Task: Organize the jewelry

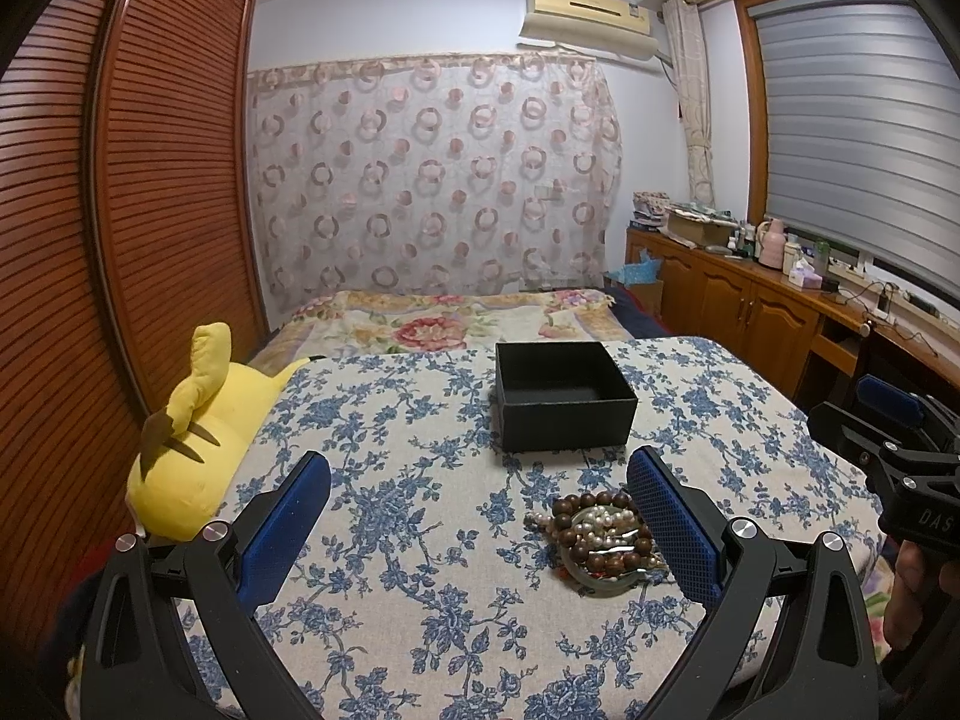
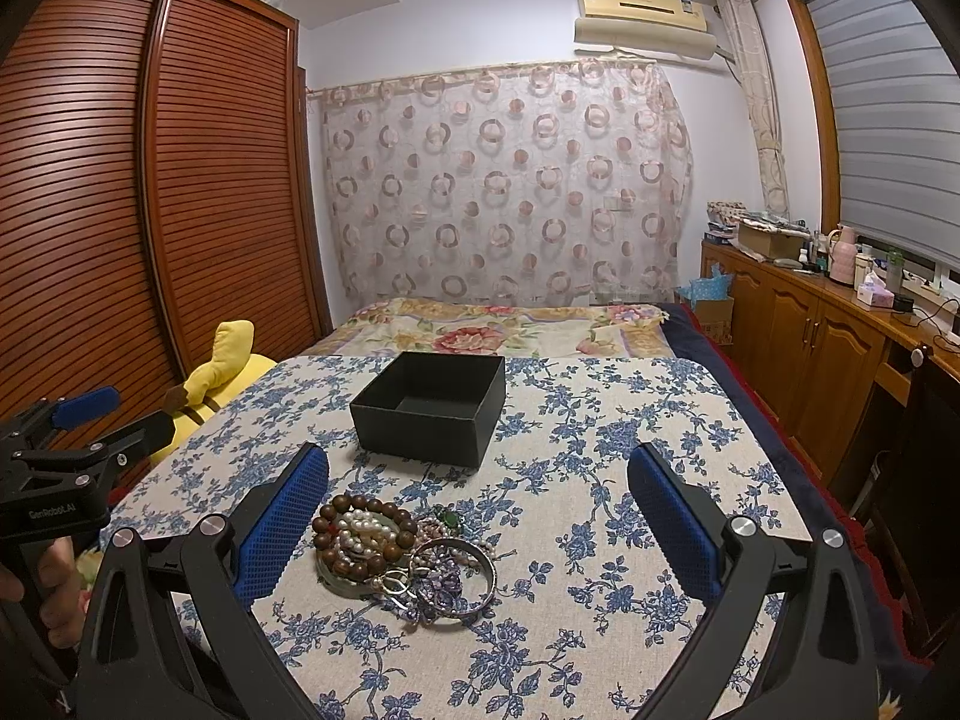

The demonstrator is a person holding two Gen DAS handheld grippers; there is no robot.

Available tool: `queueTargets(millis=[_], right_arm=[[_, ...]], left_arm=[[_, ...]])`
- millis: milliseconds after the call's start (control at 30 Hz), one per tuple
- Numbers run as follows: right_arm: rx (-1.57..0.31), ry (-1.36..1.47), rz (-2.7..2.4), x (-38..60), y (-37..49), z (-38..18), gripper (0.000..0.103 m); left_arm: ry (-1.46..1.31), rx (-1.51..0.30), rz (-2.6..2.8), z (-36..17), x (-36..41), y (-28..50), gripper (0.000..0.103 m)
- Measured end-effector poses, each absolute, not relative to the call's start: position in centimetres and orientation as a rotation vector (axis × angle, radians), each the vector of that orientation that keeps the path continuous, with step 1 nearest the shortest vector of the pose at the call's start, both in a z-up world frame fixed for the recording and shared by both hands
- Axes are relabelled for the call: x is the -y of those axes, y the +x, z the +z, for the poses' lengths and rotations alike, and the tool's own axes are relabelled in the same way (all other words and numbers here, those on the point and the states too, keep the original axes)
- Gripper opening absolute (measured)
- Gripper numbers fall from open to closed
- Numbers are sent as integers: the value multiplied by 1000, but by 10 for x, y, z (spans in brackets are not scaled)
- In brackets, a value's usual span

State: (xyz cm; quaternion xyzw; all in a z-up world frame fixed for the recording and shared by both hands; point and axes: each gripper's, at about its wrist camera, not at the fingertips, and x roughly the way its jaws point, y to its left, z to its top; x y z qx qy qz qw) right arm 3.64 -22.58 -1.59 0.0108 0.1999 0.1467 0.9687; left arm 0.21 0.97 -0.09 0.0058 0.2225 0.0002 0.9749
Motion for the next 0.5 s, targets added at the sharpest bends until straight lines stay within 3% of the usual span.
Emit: queueTargets(millis=[500], right_arm=[[-410,21,302,224,35,-17,101]], left_arm=[[13,-450,3,-1,-8,1,96]])
